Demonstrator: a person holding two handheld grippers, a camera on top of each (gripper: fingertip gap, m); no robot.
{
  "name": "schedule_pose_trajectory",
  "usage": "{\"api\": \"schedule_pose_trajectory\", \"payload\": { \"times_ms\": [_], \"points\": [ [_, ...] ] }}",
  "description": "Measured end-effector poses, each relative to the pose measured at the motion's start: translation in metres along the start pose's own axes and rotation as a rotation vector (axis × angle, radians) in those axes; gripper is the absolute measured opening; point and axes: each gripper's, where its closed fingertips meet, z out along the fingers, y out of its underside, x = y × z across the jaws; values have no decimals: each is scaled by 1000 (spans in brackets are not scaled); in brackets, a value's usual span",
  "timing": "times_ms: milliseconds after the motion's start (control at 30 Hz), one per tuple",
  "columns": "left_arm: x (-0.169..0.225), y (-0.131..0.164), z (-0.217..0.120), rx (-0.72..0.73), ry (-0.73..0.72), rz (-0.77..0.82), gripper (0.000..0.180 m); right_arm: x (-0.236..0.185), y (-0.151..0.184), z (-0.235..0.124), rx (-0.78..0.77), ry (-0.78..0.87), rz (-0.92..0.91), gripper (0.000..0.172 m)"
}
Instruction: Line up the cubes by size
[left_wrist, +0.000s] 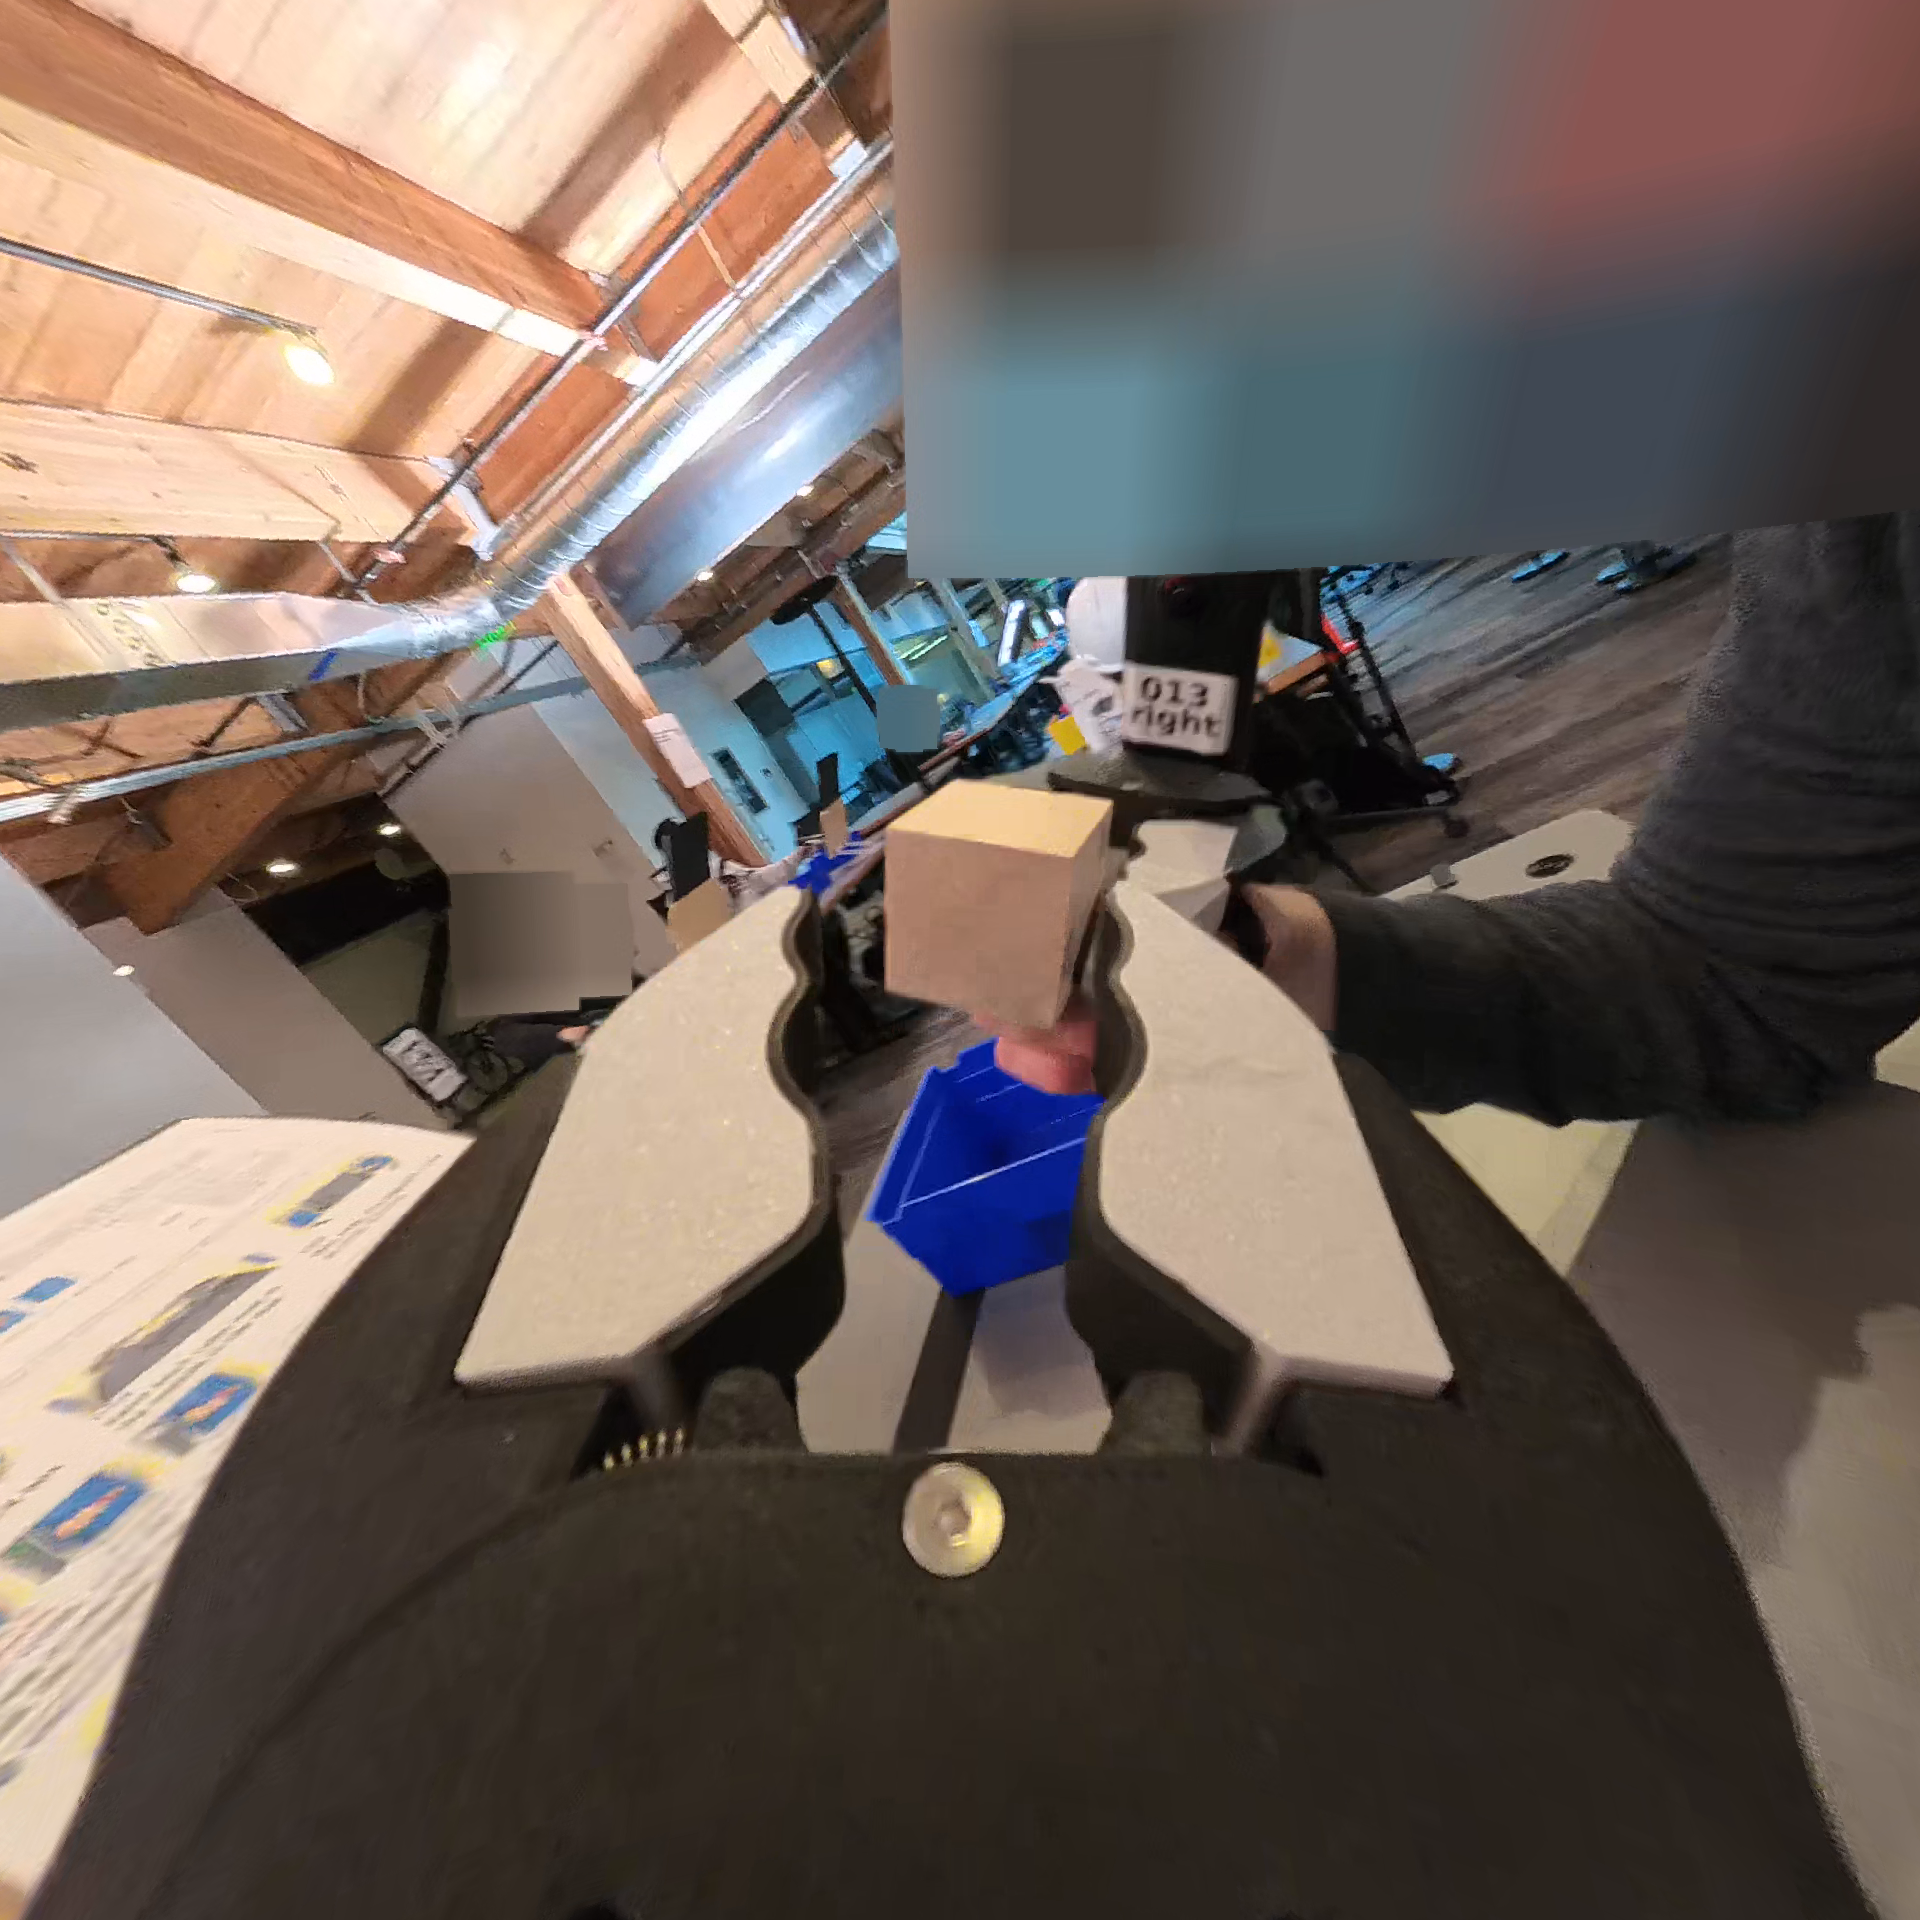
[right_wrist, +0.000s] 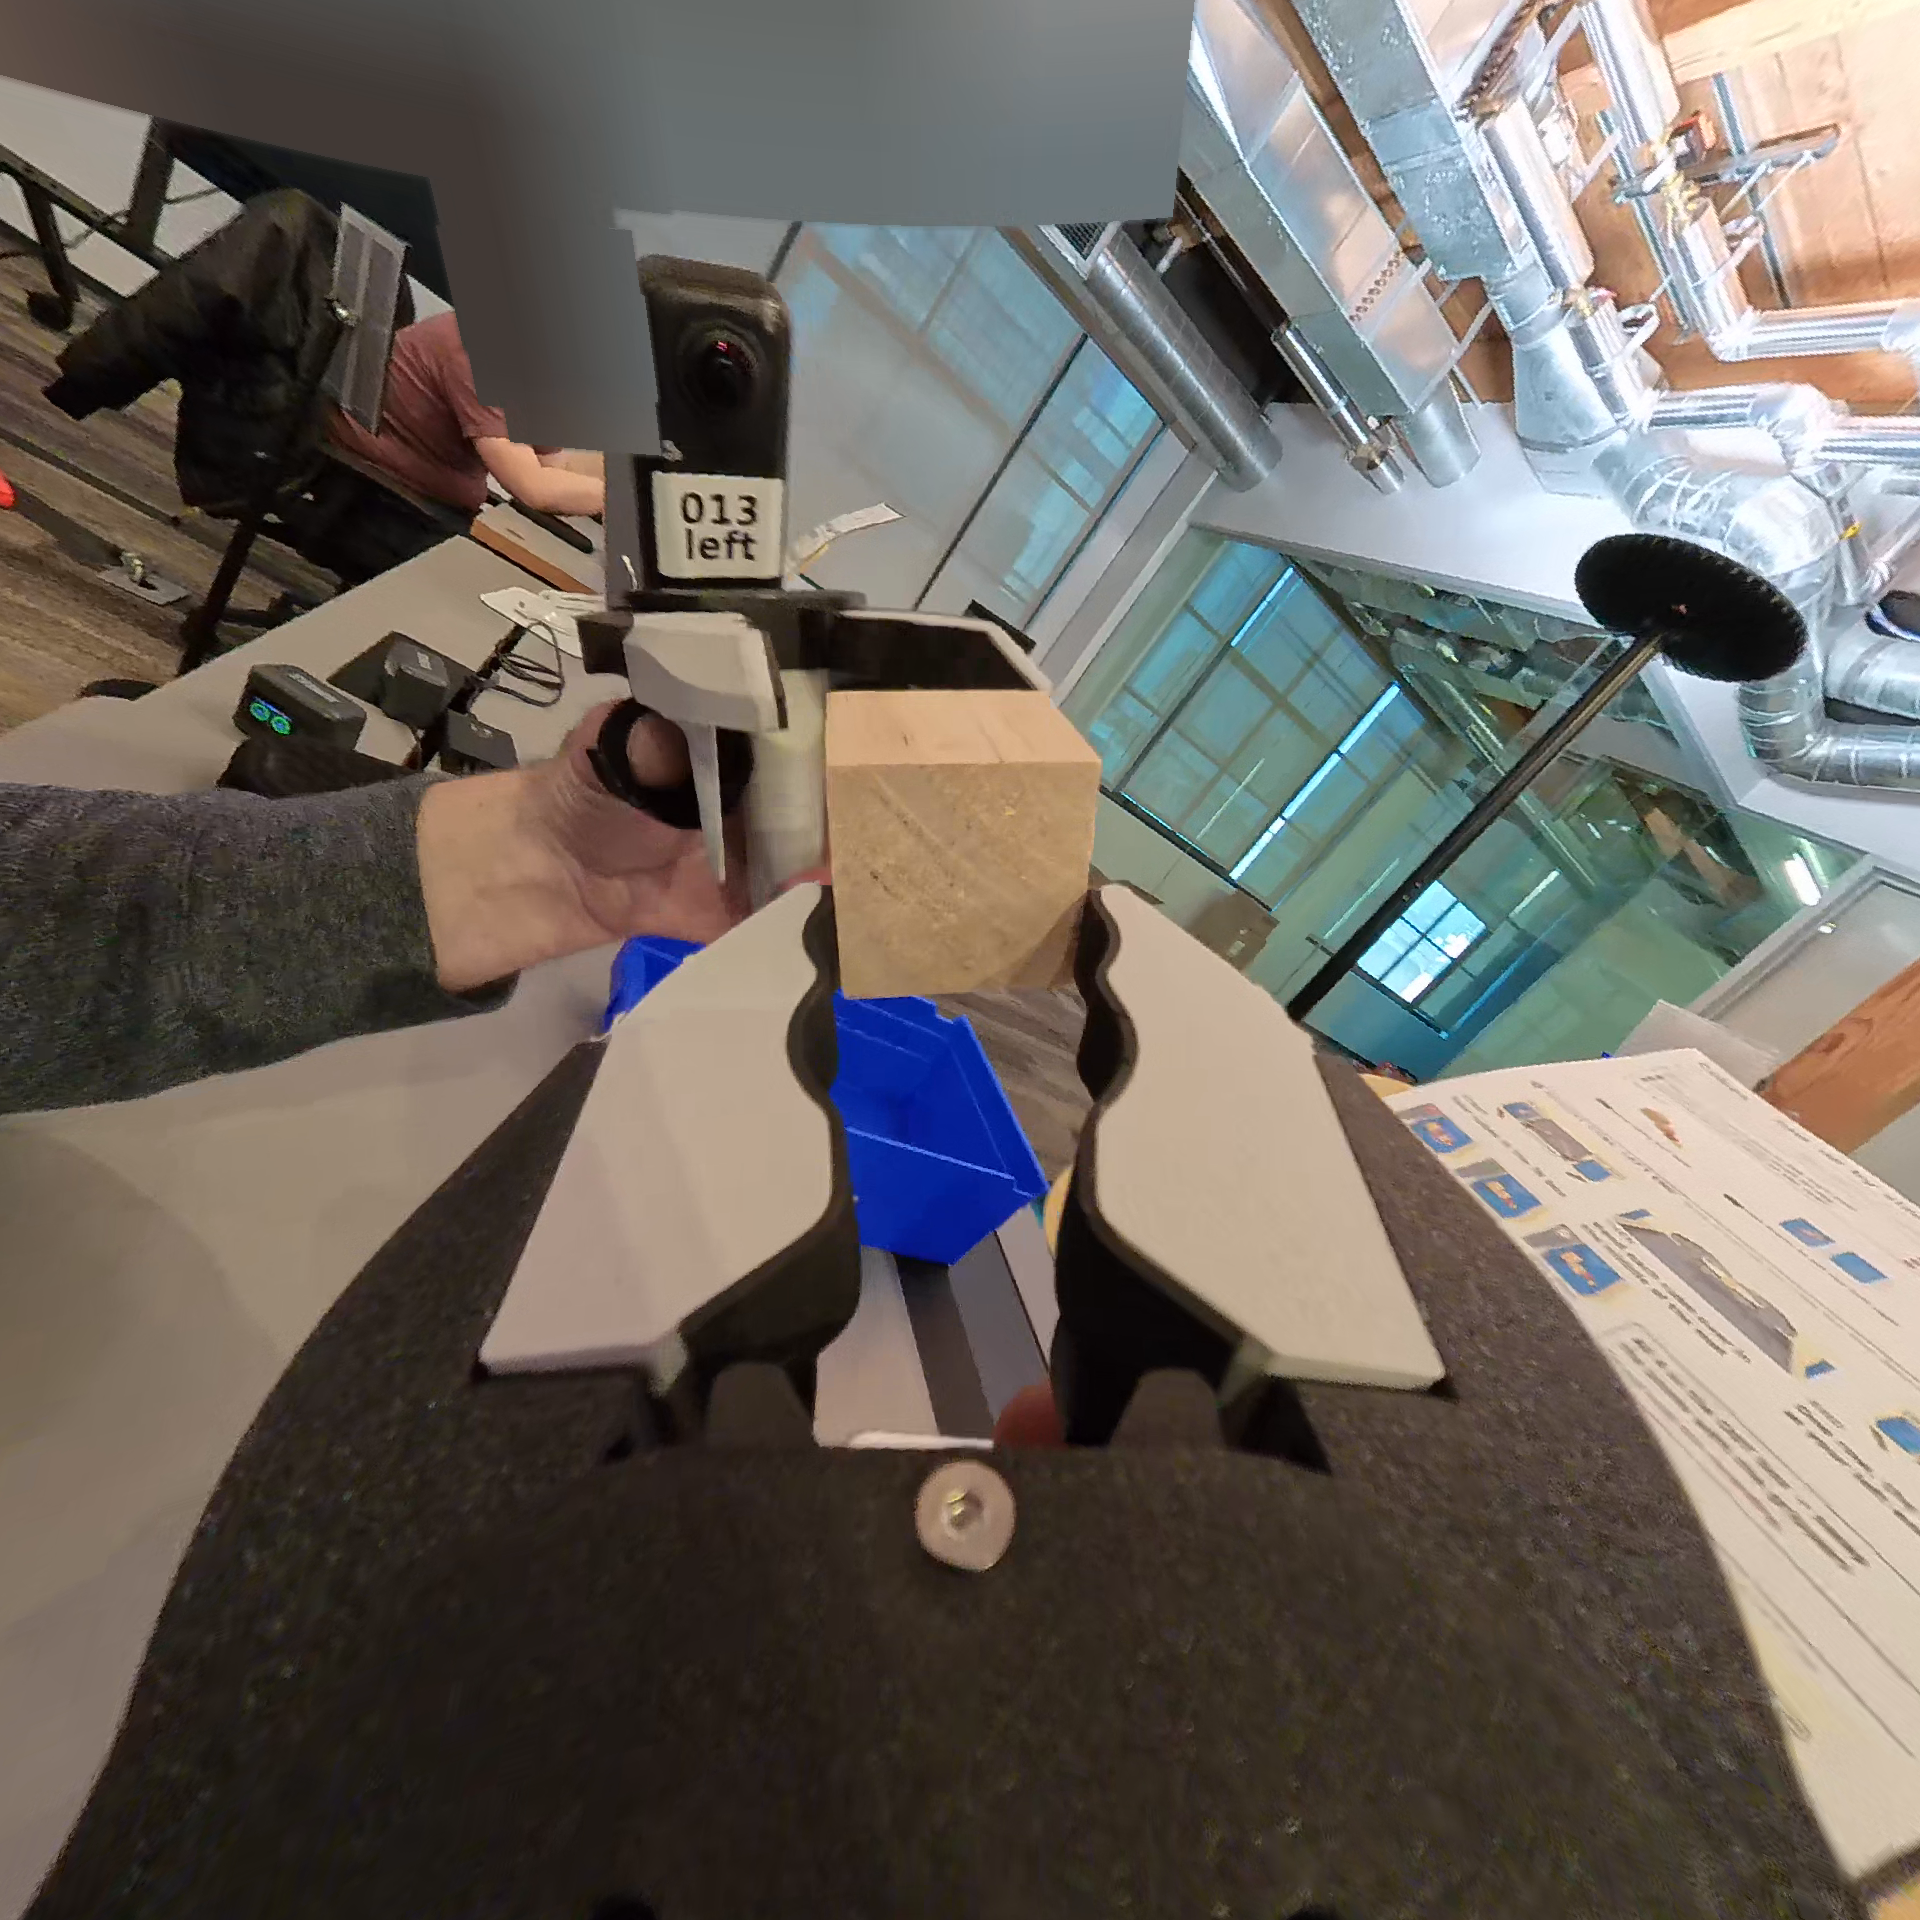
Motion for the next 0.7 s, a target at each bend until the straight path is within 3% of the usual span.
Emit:
{"api": "schedule_pose_trajectory", "payload": {
  "times_ms": [133,267,400,567,700],
  "points": [
    [-13,-9,-23,-14,-75,50,30,27,-3,-31,-89,90,-93,43],
    [-22,-20,-43,-16,-123,79,12,70,19,-96,-272,231,-128,43],
    [-23,-23,-51,-49,-141,108,2,103,81,-174,-632,264,-150,43],
    [-20,-25,-51,-73,-140,140,0,116,162,-273,-1106,95,-116,44],
    [-18,-20,-48,-110,-130,149,0,115,223,-323,-1321,-48,-20,44]
  ]
}}
